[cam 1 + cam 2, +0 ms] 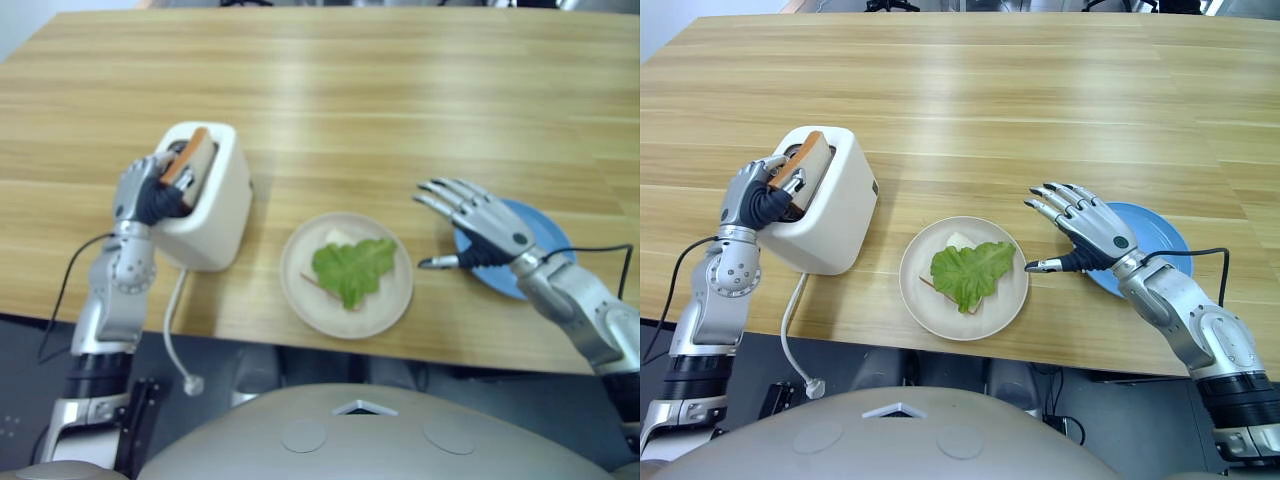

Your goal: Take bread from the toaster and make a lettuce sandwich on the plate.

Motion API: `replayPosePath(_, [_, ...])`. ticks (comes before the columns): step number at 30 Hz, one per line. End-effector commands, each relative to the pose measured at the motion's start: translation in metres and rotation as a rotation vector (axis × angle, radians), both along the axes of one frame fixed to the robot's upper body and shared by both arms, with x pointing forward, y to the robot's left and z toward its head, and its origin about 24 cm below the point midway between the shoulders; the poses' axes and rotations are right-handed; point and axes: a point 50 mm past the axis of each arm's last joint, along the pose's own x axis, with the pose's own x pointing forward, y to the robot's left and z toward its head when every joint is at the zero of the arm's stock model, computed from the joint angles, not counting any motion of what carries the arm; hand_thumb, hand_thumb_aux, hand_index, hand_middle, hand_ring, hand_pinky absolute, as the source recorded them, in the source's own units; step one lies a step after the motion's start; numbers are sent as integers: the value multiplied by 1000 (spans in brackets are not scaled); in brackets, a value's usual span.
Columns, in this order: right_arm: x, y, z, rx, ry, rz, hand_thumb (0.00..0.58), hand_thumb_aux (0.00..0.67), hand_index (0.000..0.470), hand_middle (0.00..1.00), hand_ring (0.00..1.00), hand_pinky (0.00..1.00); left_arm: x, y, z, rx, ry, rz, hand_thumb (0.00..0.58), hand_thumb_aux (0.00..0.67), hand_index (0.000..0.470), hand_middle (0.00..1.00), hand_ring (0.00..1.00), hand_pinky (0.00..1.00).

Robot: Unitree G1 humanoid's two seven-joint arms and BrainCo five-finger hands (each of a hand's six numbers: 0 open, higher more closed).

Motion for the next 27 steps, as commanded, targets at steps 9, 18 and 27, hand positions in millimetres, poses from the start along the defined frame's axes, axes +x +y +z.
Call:
replayPosePath(9, [5,6,-7,1,3,15,0,0,0,0,0,0,10,17,60,41,-290,41,580,670,460,1000,1000,1000])
replayPosePath(18, [10,12,-7,10,-7,28,0,0,0,0,0,0,15,15,91,178,-358,-5,580,670,460,1000,1000,1000])
replayPosePath(27, [20,1,8,32,-93,-27,0,0,0,0,0,0,19,-35,82,352,-391,-246,580,670,460,1000,1000,1000])
